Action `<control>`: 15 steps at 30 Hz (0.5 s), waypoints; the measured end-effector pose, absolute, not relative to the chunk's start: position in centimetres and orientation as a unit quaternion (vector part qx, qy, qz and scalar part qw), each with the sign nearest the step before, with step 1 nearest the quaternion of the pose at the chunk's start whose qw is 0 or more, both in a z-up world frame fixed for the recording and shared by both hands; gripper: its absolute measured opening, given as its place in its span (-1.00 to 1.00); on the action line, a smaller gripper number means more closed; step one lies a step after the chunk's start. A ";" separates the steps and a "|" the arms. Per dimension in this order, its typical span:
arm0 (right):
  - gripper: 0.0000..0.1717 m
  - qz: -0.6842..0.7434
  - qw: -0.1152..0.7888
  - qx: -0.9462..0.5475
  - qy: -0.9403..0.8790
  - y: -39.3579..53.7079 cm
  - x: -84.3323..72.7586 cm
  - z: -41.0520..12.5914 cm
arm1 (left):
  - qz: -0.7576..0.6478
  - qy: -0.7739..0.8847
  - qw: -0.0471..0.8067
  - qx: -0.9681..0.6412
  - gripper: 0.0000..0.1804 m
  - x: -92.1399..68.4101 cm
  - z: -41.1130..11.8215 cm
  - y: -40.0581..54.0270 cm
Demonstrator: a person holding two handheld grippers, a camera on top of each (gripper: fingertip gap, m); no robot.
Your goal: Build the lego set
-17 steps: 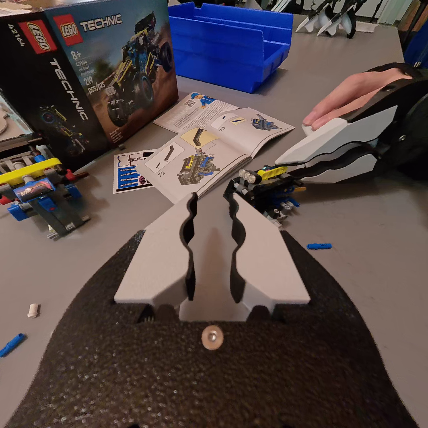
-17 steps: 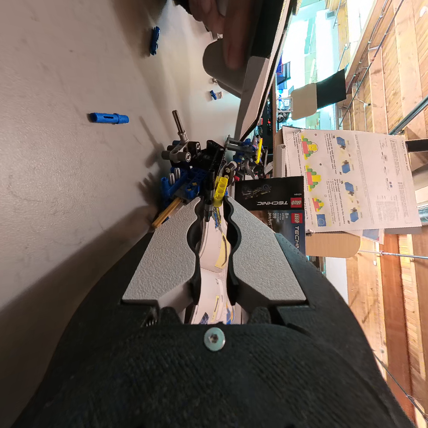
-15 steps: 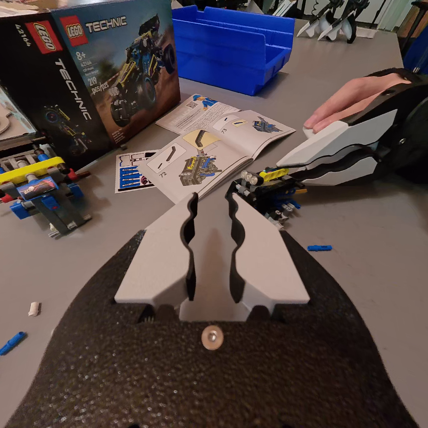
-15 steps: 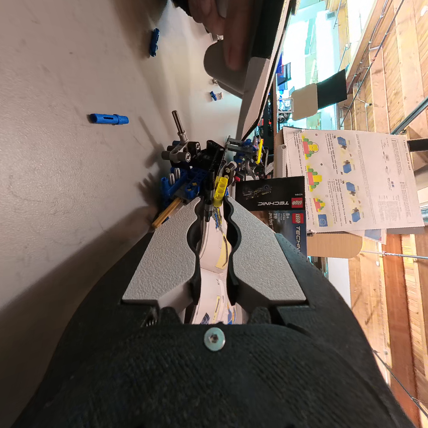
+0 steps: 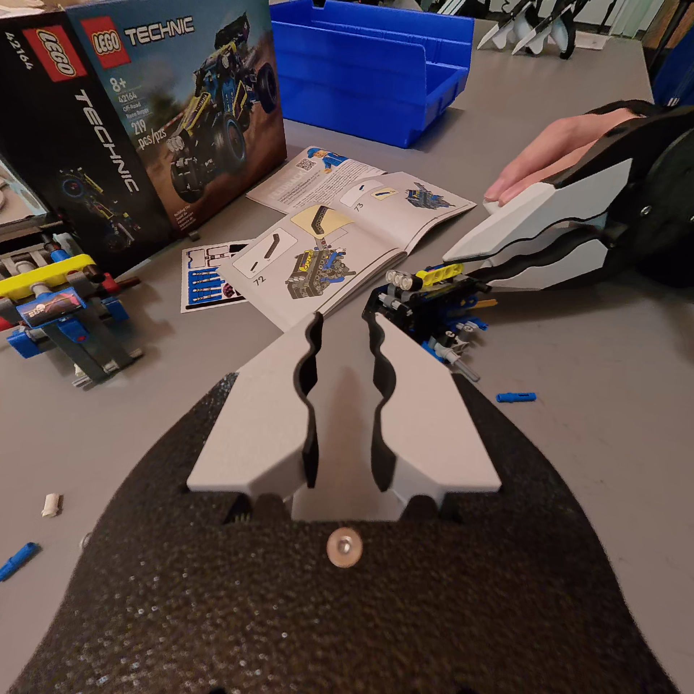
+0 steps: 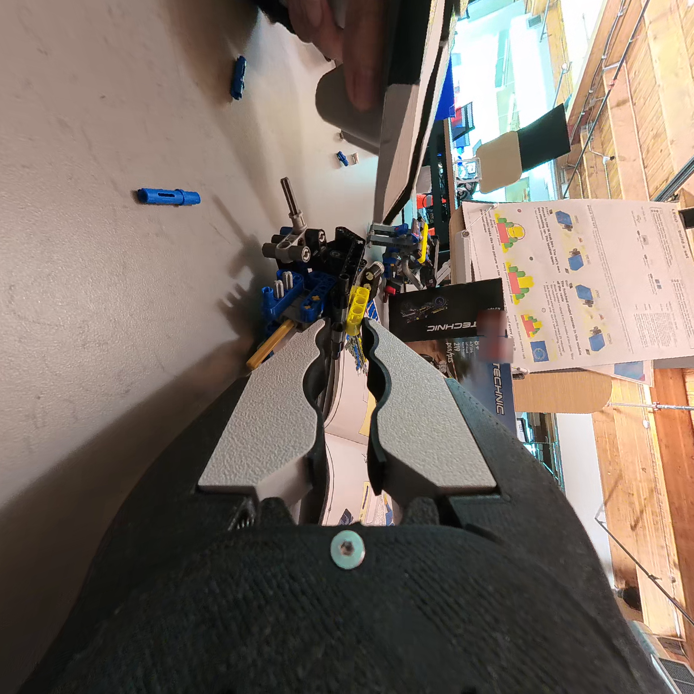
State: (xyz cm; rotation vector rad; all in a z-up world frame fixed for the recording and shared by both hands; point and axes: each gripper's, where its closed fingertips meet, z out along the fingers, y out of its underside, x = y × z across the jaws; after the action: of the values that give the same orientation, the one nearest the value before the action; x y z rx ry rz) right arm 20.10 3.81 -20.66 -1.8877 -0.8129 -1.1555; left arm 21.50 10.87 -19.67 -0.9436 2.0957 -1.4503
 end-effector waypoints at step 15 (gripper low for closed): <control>-0.85 -0.482 0.345 -0.728 -0.344 3.0 20.5 -20.7 | -0.367 0.904 0.153 -0.158 -0.82 12.1 -23.8 4.9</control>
State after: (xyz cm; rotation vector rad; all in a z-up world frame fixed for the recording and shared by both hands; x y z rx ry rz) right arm 20.46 2.98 -20.72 -1.8919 -0.8936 -1.2513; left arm 12.07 4.91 -23.83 -0.4538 2.5929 -1.0524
